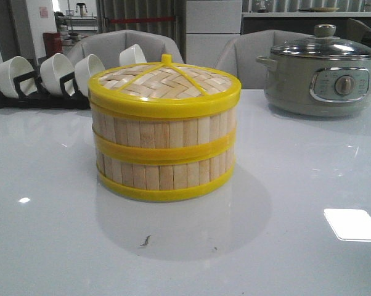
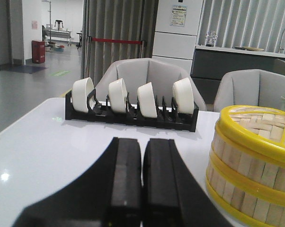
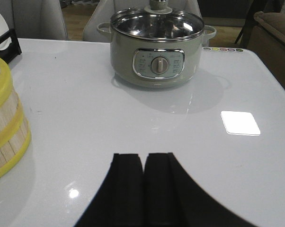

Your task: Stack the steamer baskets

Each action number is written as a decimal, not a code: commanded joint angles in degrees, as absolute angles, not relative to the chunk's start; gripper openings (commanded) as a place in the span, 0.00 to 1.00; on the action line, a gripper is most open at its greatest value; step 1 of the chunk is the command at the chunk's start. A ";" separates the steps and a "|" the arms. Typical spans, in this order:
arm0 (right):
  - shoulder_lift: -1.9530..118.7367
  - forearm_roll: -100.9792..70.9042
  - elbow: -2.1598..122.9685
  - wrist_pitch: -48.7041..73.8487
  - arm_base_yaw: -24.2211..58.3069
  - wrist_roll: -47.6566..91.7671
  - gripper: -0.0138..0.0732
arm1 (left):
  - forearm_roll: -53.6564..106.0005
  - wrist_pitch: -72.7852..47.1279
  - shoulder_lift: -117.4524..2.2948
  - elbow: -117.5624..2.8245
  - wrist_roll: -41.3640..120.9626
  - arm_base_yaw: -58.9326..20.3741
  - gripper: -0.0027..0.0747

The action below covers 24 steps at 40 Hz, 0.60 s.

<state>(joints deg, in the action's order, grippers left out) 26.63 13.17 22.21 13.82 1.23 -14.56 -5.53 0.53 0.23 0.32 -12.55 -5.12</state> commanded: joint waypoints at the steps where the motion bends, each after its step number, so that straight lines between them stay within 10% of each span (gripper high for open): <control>1: 26.62 13.90 23.98 9.08 0.90 -14.60 0.22 | -4.89 7.47 1.21 0.41 -8.93 -4.99 0.15; 24: 26.62 13.90 23.98 9.08 0.90 -14.60 0.22 | -4.99 5.66 1.21 0.41 -6.41 -4.99 0.15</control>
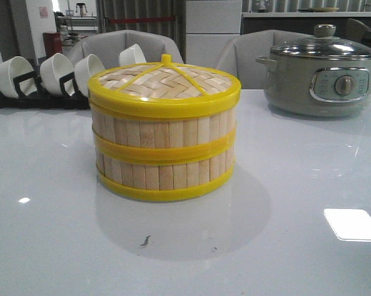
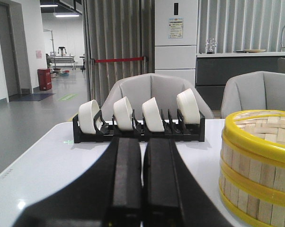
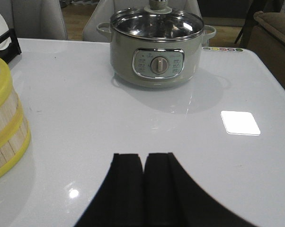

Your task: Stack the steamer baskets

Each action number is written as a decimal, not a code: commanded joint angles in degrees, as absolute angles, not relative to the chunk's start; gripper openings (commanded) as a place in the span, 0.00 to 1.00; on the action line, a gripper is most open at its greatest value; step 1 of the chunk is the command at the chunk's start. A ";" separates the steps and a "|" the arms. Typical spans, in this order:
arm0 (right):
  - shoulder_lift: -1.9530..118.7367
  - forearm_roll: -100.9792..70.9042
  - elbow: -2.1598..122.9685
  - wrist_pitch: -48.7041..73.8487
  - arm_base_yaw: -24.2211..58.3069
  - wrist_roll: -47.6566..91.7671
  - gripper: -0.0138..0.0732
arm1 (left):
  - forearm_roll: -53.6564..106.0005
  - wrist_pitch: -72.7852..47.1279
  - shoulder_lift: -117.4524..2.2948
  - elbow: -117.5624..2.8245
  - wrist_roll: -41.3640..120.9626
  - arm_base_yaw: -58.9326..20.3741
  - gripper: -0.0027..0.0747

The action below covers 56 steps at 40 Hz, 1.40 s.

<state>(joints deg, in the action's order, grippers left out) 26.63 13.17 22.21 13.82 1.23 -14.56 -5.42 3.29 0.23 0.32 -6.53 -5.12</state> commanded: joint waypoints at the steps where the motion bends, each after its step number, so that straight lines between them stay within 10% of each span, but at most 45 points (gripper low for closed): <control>1: 26.62 13.90 23.98 9.08 0.90 -14.60 0.22 | -4.99 4.32 1.21 0.41 -6.41 -4.99 0.15; 56: 26.62 13.90 23.98 9.08 0.90 -14.60 0.22 | -4.99 0.00 1.31 0.41 -6.51 -4.99 0.15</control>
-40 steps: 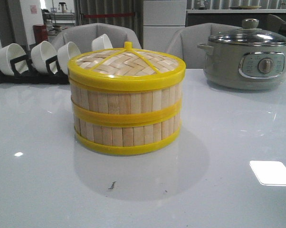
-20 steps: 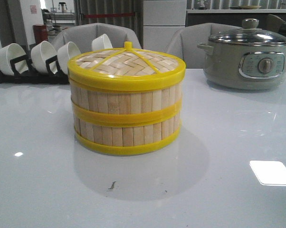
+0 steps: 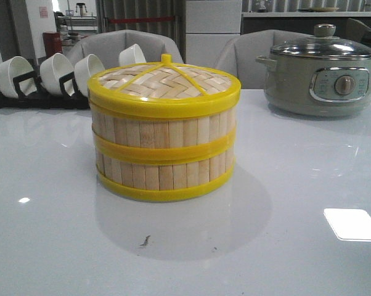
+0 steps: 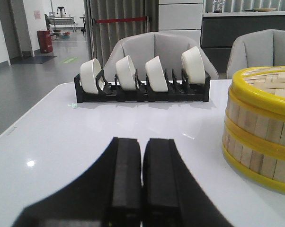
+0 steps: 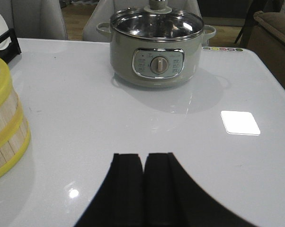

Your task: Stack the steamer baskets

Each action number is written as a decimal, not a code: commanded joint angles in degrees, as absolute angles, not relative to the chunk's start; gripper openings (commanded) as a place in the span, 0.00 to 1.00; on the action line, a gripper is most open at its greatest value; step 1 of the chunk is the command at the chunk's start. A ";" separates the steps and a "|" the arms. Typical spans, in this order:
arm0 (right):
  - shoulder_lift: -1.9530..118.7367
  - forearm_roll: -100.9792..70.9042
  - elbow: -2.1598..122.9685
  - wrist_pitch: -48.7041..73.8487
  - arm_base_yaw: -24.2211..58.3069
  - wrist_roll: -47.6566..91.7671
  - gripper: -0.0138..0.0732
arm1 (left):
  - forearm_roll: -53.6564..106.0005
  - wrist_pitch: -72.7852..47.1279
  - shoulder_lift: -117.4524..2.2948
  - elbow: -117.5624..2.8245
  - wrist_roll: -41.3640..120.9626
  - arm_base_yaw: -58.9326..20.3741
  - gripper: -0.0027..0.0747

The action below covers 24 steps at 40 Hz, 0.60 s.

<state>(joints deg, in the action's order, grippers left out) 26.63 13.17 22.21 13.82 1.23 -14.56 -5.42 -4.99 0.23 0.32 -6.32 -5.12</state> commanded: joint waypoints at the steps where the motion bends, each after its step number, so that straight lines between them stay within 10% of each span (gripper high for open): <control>1: 26.62 13.90 23.98 9.08 0.90 -14.60 0.22 | -4.99 0.00 1.31 0.41 -6.51 -4.99 0.15; 24: 24.53 12.78 18.21 8.81 0.90 -14.60 0.22 | -4.99 0.00 1.31 0.41 -6.51 -4.99 0.15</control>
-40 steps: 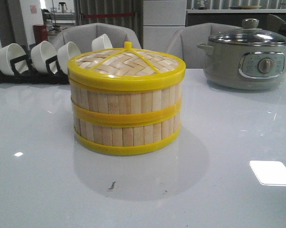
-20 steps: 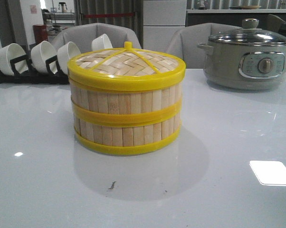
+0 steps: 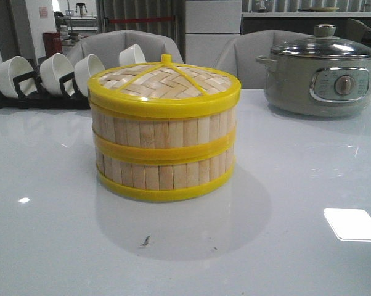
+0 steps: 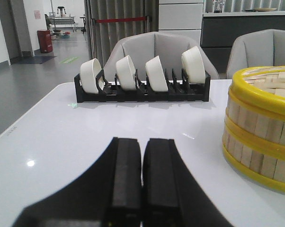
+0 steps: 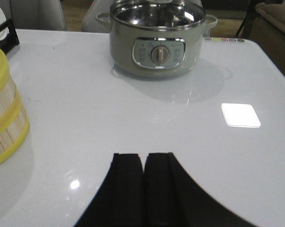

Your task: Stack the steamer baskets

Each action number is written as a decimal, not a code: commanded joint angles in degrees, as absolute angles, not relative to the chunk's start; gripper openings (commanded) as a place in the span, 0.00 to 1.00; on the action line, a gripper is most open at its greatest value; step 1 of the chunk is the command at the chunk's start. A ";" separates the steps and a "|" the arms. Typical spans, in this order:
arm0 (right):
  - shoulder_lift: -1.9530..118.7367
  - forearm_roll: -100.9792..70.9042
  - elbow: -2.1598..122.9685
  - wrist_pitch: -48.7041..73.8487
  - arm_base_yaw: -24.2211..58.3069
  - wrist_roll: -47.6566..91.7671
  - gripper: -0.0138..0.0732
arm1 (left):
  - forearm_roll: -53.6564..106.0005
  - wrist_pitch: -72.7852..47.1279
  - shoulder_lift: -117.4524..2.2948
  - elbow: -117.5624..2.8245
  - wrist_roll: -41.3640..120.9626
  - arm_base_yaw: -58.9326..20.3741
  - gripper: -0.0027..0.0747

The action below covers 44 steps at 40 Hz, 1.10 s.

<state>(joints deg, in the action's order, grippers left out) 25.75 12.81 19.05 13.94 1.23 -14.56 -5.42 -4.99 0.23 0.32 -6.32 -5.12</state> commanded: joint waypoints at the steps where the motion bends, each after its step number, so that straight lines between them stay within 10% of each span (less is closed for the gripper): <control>1: 23.83 12.60 16.96 8.42 0.90 -14.60 0.22 | -4.99 0.00 1.31 0.41 -6.51 -4.99 0.15; 21: -1.86 9.83 0.77 5.13 0.90 -14.60 0.22 | -4.99 0.00 1.31 0.41 -6.51 -4.99 0.15; 44: -1.79 9.40 -0.88 5.15 0.89 -14.55 0.22 | -4.99 0.00 1.31 0.41 -6.51 -4.99 0.15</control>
<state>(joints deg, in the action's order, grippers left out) -0.59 9.67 -1.75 10.31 1.23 -14.56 -5.42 -4.99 0.23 0.32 -6.32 -5.12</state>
